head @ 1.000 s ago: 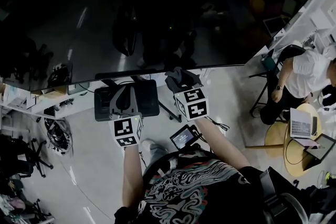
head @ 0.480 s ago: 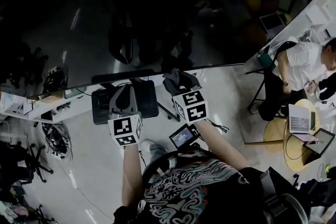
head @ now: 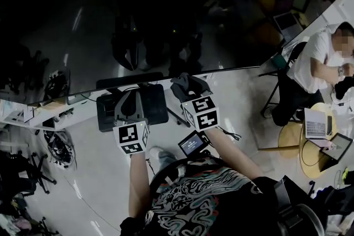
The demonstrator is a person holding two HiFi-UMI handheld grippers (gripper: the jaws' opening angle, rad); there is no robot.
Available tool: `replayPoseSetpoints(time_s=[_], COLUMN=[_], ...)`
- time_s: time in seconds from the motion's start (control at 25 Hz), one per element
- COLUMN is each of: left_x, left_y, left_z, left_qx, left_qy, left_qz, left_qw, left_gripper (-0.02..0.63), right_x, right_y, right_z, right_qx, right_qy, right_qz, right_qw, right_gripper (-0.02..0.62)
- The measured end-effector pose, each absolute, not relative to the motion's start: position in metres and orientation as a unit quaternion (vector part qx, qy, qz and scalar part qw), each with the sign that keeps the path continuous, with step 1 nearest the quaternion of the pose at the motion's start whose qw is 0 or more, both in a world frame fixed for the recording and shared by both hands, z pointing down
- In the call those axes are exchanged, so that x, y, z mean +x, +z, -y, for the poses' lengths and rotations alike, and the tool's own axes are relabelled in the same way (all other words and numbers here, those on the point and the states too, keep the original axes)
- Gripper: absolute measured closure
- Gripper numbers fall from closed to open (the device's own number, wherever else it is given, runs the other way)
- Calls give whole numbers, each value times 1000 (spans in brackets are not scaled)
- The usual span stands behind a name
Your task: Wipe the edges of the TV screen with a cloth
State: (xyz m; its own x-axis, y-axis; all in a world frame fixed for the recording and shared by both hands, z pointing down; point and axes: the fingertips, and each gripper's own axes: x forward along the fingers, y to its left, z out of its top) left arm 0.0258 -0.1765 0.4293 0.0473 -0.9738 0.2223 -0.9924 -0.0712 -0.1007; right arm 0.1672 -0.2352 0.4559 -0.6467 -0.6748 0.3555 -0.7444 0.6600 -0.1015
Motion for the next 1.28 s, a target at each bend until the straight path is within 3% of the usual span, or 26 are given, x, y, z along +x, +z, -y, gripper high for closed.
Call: replayPoseSetpoints(time_s=[1.28], left_x=[-75], left_y=[436], left_z=[143], left_qx=[686], left_qy=[99], left_qz=[718], left_qw=[60], left_gripper=[571], right_x=[72], right_y=[455], right_z=[210], right_qx=[358], right_qy=[116], right_qz=[914], right_qw=[152], right_gripper=[428])
